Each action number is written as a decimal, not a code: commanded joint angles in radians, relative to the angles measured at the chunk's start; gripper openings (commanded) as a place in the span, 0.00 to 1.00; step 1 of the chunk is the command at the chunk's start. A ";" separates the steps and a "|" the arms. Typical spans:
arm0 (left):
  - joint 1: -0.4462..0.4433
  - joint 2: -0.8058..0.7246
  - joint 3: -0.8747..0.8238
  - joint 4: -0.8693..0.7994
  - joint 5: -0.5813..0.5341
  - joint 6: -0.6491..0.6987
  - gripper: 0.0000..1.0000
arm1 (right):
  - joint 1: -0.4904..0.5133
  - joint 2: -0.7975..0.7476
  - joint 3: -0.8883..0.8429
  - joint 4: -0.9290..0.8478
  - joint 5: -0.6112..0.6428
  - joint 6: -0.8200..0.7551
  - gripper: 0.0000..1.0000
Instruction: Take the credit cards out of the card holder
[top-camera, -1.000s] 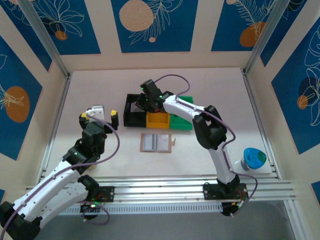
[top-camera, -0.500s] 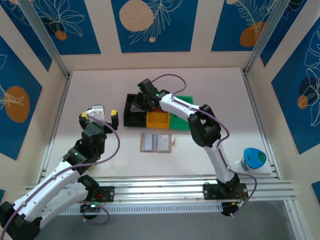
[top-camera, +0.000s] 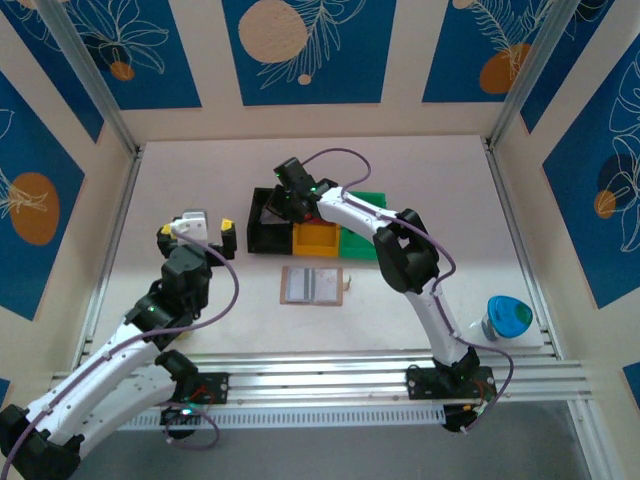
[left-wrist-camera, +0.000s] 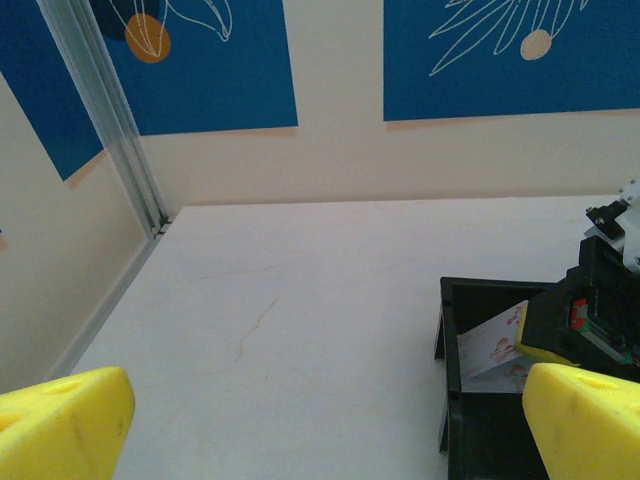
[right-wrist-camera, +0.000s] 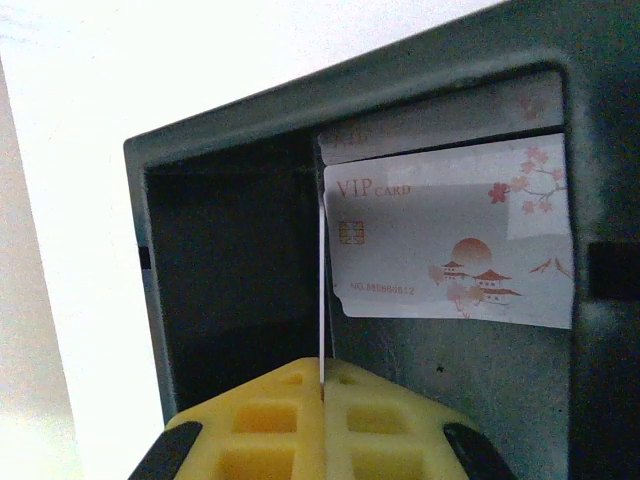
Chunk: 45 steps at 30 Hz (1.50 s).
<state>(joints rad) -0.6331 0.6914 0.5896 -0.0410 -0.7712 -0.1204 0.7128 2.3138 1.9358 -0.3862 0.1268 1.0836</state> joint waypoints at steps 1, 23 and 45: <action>0.012 -0.012 -0.012 0.024 -0.011 0.022 1.00 | -0.006 0.032 0.044 -0.022 -0.020 0.006 0.02; 0.012 -0.014 -0.016 0.033 -0.011 0.028 1.00 | -0.019 0.053 0.073 -0.066 -0.032 0.000 0.22; 0.012 -0.019 -0.021 0.036 -0.014 0.034 1.00 | -0.013 0.014 0.182 -0.230 0.040 -0.030 0.24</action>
<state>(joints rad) -0.6323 0.6884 0.5800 -0.0364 -0.7715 -0.1009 0.6979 2.3493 2.0880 -0.5644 0.1410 1.0710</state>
